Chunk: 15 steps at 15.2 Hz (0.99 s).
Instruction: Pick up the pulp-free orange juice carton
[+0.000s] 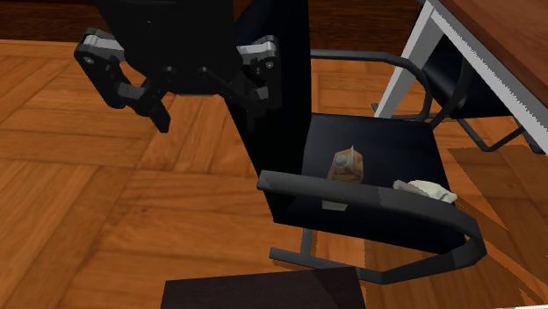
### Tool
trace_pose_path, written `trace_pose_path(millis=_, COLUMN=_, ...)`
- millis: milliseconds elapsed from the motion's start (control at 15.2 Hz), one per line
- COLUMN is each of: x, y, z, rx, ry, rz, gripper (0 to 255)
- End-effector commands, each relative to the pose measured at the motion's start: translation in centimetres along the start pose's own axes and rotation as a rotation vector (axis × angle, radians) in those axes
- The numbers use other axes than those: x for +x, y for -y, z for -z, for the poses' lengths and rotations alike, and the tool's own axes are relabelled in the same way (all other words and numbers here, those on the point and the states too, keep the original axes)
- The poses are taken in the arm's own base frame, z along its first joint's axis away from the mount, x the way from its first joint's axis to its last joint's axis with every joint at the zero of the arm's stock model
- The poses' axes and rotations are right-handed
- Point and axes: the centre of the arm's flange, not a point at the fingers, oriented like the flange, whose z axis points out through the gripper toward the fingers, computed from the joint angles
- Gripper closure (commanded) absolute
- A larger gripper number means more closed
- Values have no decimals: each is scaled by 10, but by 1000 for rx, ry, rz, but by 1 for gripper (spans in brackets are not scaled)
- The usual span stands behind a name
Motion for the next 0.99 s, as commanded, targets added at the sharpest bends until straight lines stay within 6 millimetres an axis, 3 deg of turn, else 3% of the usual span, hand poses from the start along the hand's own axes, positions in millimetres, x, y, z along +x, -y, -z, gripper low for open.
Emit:
trace_pose_path(millis=0, x=0, y=0, z=0, rx=0, ry=0, rz=0, gripper=0)
trace_pose_path(millis=462, x=-22, y=-90, z=-42, rx=71, ry=-9, rz=287, gripper=0)
trace_pose_path(millis=924, x=-18, y=-180, z=-90, rx=142, ry=-17, rz=574, gripper=0)
